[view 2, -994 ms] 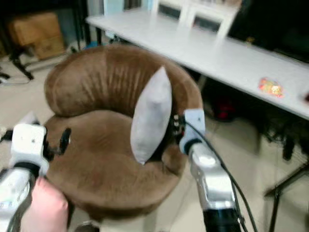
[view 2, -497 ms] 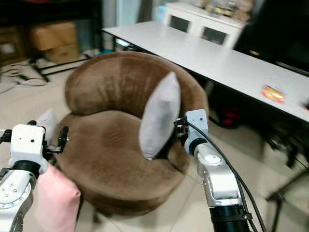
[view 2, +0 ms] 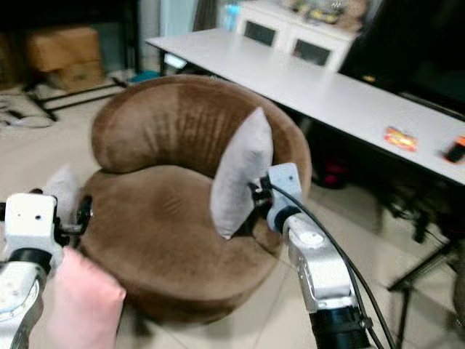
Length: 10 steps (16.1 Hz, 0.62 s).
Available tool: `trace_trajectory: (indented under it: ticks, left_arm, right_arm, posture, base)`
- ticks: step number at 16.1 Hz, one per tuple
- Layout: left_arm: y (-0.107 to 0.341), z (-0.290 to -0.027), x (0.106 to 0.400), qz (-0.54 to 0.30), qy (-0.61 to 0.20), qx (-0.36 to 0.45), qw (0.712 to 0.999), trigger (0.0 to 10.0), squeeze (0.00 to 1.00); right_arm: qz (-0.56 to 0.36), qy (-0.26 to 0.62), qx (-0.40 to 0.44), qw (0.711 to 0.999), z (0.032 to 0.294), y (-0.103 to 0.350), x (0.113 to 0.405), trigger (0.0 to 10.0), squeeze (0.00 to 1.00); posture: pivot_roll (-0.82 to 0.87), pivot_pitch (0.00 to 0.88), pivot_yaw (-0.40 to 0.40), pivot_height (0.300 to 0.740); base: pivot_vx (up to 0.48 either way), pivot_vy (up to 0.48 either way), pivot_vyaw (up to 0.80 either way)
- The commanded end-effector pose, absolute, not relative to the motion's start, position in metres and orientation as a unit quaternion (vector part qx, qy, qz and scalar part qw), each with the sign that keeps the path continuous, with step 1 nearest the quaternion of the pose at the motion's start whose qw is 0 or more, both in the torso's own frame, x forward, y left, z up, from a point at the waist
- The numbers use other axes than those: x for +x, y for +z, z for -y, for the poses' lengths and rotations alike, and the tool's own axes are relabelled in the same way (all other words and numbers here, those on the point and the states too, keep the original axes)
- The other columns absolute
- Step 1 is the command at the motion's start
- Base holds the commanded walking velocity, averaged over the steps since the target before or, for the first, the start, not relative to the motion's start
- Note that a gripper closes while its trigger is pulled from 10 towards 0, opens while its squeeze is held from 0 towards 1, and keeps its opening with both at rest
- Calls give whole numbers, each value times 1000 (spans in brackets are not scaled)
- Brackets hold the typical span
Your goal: Move the pillow to the sofa from floor
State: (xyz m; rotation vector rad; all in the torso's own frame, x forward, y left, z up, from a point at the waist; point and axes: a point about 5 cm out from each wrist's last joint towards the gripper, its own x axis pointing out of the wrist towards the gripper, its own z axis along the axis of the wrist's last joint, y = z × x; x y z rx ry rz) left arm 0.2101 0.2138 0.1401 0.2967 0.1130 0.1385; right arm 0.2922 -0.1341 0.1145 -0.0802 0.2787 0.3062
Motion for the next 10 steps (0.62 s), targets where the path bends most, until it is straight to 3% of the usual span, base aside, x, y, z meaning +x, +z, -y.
trace_trajectory:
  ticks: [1, 2, 5, 10]
  left_arm:
    - [142, -207, 209, -52, 62, 142, 987, 10000, 0]
    - [142, -207, 209, -52, 62, 142, 987, 10000, 0]
    - [141, -206, 209, -54, 57, 152, 985, 10000, 0]
    - [147, -212, 214, -49, 54, 162, 984, 10000, 0]
  right_arm:
    - [-139, 156, -39, 977, 140, 114, 290, 10000, 0]
    - [-138, 177, -47, 973, 137, 114, 287, 10000, 0]
    - [-144, 159, -45, 976, 140, 107, 289, 10000, 0]
    - [-150, 126, -7, 981, 138, 107, 293, 10000, 0]
  posture:
    - [72, 0, -155, 740]
    - [75, 0, -149, 740]
    - [103, 0, -146, 740]
    - [103, 0, -138, 740]
  base:
    - [0, 435, 0]
    - [0, 435, 0]
    - [0, 437, 800]
    - [0, 445, 0]
